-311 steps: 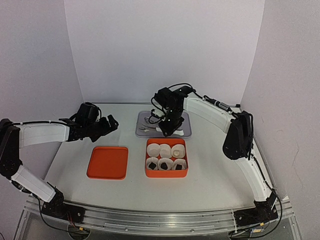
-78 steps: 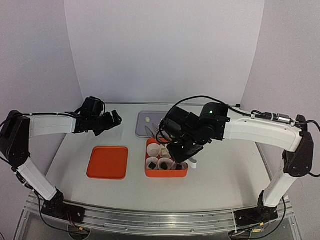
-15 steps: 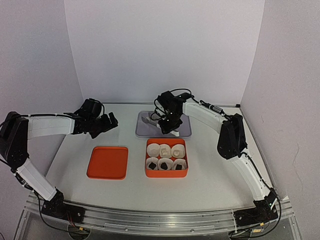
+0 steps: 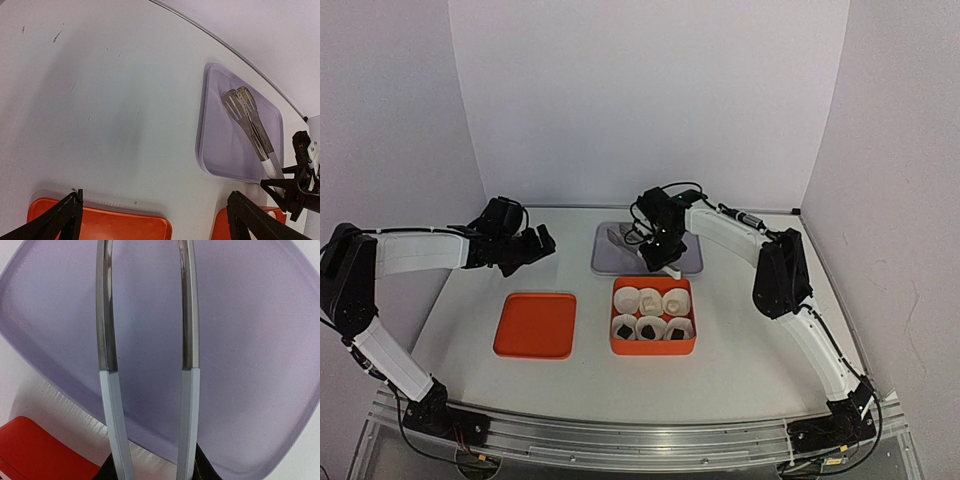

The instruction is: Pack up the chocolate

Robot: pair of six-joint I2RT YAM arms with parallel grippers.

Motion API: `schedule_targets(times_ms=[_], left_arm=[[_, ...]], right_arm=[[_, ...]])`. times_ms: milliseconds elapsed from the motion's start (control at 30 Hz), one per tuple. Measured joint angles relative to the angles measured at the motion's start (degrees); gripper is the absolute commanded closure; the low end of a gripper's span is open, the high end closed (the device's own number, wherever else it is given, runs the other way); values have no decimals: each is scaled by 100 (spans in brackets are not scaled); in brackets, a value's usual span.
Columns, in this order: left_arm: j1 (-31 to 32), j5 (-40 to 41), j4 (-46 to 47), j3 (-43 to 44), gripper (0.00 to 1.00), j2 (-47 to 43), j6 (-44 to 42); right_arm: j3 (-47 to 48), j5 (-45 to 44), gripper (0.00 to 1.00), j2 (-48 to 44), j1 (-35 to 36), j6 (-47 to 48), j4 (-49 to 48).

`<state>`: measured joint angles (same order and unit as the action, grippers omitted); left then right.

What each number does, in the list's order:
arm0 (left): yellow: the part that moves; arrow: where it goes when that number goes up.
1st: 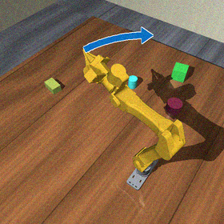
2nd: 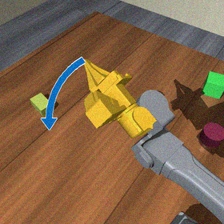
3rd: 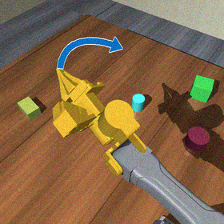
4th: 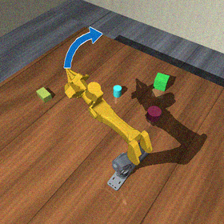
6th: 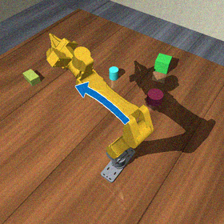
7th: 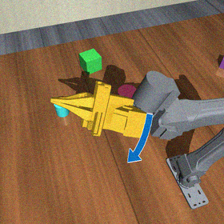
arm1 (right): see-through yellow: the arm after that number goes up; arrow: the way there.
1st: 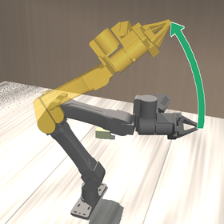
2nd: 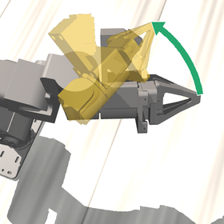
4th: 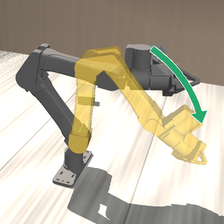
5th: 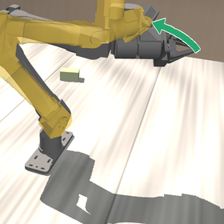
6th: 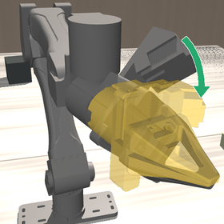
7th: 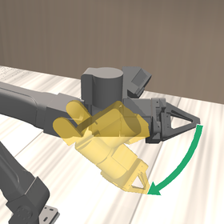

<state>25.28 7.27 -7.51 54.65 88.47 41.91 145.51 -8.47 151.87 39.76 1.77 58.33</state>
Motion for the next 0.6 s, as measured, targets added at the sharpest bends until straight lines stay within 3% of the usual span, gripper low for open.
schedule_targets(times_ms=[367,600], left_arm=[[-12,1,1,0,0,0,0],[-22,26,2,-2,0,0,0]], right_arm=[[0,-51,76,18,-24,3,0],[0,-80,89,18,-25,40,0]])
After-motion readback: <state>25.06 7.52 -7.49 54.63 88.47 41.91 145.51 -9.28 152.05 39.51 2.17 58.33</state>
